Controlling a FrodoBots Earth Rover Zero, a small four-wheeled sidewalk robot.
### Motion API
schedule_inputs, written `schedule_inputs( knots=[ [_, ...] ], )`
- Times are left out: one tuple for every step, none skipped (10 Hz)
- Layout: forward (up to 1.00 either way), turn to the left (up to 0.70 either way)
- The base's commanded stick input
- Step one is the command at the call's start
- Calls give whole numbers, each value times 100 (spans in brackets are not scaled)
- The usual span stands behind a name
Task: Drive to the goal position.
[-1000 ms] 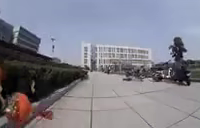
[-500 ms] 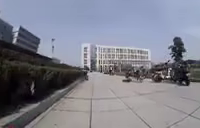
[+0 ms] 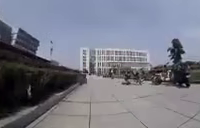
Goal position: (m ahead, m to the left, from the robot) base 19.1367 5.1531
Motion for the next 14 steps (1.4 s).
schedule_inputs(
  knots=[
    [85,0],
    [85,0],
    [85,0],
    [85,6],
    [85,27],
    [85,34],
    [85,34],
    [85,34],
    [85,27],
    [85,14],
    [85,8],
    [85,1],
    [85,0],
    [85,0]
  ],
)
